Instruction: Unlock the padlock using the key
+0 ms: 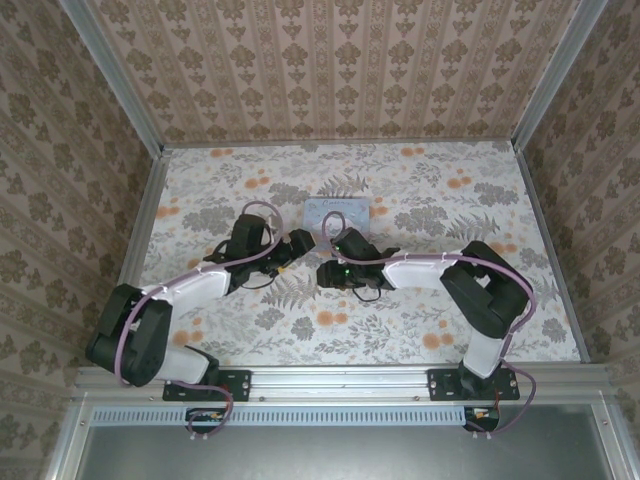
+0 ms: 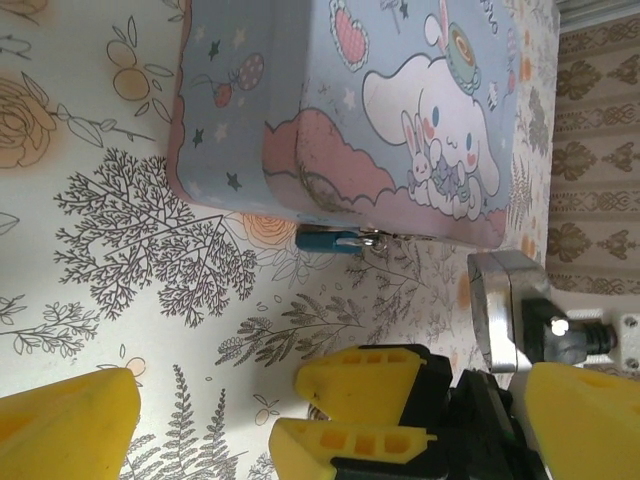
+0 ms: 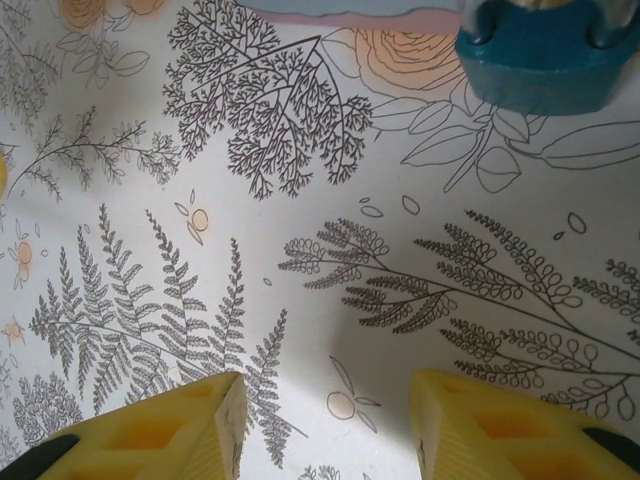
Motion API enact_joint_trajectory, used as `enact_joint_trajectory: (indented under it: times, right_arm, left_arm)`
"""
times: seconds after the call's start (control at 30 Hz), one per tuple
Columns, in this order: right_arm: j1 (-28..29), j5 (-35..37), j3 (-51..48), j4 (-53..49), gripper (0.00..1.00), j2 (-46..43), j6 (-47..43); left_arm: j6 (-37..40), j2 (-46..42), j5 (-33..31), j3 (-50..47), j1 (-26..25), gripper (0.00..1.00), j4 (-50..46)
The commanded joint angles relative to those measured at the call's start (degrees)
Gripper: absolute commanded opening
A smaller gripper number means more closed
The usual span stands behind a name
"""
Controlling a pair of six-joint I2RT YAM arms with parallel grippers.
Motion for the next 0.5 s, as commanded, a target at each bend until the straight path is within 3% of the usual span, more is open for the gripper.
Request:
enact_joint_trajectory:
  times: [0.0, 0.47]
  right_arm:
    - [0.07, 2.49, -1.10, -2.52, 0.49, -4.68, 0.01]
    - [0.04, 5.11, -5.76, -3.79, 0.49, -6.75, 0.21]
  left_arm:
    - [-0.03, -1.64, -0.31, -0.59, 0.69, 1.00, -1.02]
    - [0.17, -1.48, -0.17, -0.86, 1.02, 1.00, -0.93]
